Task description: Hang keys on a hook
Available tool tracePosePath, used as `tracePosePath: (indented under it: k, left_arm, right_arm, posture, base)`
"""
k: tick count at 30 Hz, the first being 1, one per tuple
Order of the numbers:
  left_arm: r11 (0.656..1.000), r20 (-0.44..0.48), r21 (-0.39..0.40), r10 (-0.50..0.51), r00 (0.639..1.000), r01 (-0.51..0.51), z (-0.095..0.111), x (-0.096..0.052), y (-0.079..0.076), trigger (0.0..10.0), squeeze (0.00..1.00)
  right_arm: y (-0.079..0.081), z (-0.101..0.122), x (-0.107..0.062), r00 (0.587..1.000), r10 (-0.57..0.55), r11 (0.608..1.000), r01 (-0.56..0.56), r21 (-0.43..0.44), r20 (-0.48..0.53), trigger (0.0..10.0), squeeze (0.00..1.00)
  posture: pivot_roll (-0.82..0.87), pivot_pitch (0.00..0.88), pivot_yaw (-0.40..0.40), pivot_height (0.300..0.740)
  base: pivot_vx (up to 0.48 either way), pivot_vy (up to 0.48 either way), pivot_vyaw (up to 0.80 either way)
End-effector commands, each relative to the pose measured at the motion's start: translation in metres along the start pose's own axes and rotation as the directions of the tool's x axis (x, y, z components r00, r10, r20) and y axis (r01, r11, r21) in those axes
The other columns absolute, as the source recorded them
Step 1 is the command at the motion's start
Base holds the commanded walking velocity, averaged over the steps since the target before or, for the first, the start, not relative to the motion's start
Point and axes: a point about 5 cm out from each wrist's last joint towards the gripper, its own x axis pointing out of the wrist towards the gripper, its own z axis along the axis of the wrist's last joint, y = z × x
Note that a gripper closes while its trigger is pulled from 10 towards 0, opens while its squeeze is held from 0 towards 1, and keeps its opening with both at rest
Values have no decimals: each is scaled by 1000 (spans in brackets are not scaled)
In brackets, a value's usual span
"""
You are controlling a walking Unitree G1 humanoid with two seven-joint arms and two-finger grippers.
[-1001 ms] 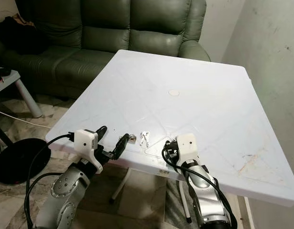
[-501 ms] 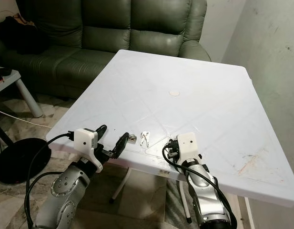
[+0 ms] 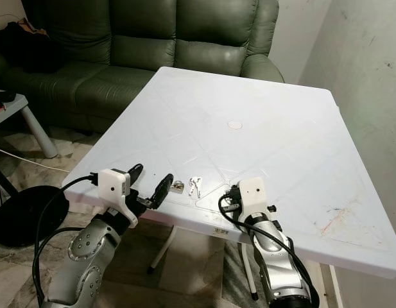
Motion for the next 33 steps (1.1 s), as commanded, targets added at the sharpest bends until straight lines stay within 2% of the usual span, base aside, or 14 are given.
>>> tracePosePath:
  k: [1, 4, 9, 11, 12, 14, 17, 19, 24, 25, 26, 27, 30, 33]
  left_arm:
    - [1000, 22, 8, 1, 1000, -1, 5, 2, 0, 10000, 0]
    - [1000, 24, 7, 3, 1000, -3, 6, 3, 1, 10000, 0]
    - [1000, 35, 5, 18, 999, -19, 8, 5, 5, 10000, 0]
    - [999, 47, 6, 33, 998, -34, 11, 7, 9, 10000, 0]
    - [999, 47, 6, 33, 998, -34, 11, 7, 9, 10000, 0]
    - [999, 57, 3, 50, 997, -50, 14, 9, 14, 10000, 0]
    - [998, 63, 2, 60, 996, -60, 16, 10, 17, 10000, 0]
    - [996, 77, -6, 85, 993, -85, 20, 12, 23, 10000, 0]
    - [993, 108, -20, 116, 987, -115, 28, 15, 31, 10000, 0]
    - [990, 123, -26, 143, 982, -141, 33, 16, 36, 10000, 0]
    - [988, 128, -26, 153, 980, -151, 35, 17, 38, 10000, 0]
    - [987, 133, -29, 160, 978, -158, 36, 17, 40, 10000, 0]
    - [985, 148, -30, 175, 973, -172, 40, 16, 45, 10000, 0]
    - [977, 156, -61, 211, 965, -204, 40, 11, 56, 10000, 0]
  right_arm:
    - [-3, 6, 0, 999, -11, 1000, 12, -11, 33, 0, 0]
    - [-2, 9, 1, 999, -11, 1000, 11, 0, 44, 0, 0]
    - [-5, 20, 3, 994, -33, 996, 24, 89, 102, 0, 0]
    - [-8, 34, 4, 982, -47, 982, 13, 186, 181, 0, 0]
    - [-8, 34, 4, 982, -47, 982, 13, 186, 181, 0, 0]
    - [-16, 48, 6, 968, -91, 958, 21, 287, 233, 0, 0]
    - [-23, 56, 7, 954, -128, 948, 38, 316, 270, 0, 0]
    - [-36, 72, 8, 928, -172, 932, 44, 360, 331, 0, 0]
    - [-40, 82, 6, 904, -168, 936, 22, 350, 392, 0, 0]
    - [-39, 85, 5, 894, -141, 955, 10, 296, 425, 5882, 0]
    - [-38, 87, 4, 889, -122, 964, 0, 267, 442, 5882, 0]
    - [-37, 87, 4, 888, -110, 968, -6, 251, 447, 10000, 0]
    - [-35, 84, 4, 893, -106, 966, -11, 258, 437, 10000, 0]
    - [-28, 77, 2, 891, -74, 973, -34, 229, 449, 10000, 0]
  posture:
    - [11, 0, -59, 715]
    - [10, 0, -59, 715]
    - [10, 0, -63, 715]
    - [10, 0, -63, 715]
    - [10, 0, -63, 715]
    - [12, 0, -65, 715]
    - [12, 0, -66, 715]
    - [11, 0, -68, 715]
    - [11, 0, -72, 715]
    - [9, 0, -71, 715]
    - [9, 0, -71, 715]
    - [9, 0, -71, 715]
    - [9, 0, -71, 715]
    - [8, 0, -64, 715]
  base:
    - [0, 0, 0]
    - [0, 0, 0]
    - [0, 0, 0]
    - [0, 0, 0]
    - [0, 0, 0]
    - [0, 0, 0]
    - [0, 0, 0]
    - [0, 0, 0]
    - [0, 0, 0]
    - [0, 0, 0]
    - [0, 0, 0]
    - [0, 0, 0]
    - [0, 0, 0]
    - [0, 0, 0]
